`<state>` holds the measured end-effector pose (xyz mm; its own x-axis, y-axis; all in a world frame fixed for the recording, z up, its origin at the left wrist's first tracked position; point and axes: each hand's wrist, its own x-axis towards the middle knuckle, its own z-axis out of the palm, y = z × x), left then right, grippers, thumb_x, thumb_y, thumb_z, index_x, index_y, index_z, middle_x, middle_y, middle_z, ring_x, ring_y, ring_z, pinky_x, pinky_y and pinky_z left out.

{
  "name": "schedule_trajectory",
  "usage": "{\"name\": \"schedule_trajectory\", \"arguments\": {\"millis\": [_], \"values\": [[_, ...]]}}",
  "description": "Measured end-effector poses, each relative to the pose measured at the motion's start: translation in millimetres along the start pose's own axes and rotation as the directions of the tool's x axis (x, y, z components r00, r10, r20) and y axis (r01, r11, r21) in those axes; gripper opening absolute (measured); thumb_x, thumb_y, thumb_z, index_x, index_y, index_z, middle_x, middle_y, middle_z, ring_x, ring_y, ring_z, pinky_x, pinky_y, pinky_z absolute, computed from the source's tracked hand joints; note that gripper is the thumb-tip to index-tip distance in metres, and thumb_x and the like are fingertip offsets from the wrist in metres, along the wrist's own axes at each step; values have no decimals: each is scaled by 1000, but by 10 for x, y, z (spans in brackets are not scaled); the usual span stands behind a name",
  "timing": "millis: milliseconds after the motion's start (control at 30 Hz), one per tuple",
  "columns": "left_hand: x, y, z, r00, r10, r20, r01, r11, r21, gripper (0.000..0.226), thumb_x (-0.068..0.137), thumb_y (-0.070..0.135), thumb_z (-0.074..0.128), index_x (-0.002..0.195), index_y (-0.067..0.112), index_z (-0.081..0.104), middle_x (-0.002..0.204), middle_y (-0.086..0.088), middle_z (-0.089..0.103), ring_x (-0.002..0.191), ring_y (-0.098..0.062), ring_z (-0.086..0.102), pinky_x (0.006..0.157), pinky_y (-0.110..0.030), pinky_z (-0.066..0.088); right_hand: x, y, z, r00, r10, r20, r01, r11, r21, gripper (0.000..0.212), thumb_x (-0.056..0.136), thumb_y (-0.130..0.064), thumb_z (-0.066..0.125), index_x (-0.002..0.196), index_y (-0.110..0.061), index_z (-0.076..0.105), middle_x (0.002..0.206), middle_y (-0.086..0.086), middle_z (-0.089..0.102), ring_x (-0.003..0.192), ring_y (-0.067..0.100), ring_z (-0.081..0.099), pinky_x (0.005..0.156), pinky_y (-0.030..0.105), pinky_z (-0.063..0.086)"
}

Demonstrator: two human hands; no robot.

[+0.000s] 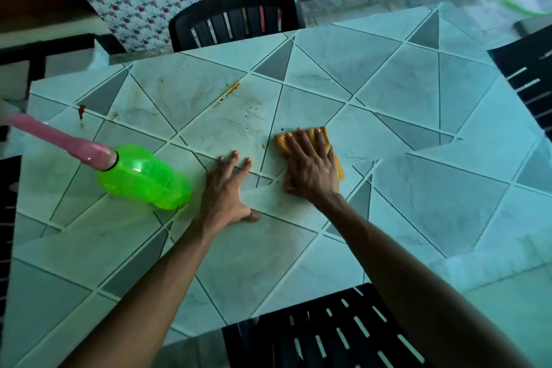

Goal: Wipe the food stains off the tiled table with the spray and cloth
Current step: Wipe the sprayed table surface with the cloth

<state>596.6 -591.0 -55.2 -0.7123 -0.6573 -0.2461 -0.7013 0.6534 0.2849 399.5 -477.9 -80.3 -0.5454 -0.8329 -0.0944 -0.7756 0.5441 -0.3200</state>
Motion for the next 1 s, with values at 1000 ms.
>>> {"name": "schedule_trajectory", "arguments": {"millis": [1000], "values": [[-498, 45, 238, 980, 25, -199, -26, 1000, -4, 84, 69, 43, 84, 139, 9, 52, 150, -16, 42, 139, -36, 37, 111, -48, 33, -2094, 562, -70, 995, -79, 64, 80, 997, -11, 56, 99, -49, 33, 155, -41, 27, 164, -11, 22, 154, 27, 11, 113, 54, 34]]}}
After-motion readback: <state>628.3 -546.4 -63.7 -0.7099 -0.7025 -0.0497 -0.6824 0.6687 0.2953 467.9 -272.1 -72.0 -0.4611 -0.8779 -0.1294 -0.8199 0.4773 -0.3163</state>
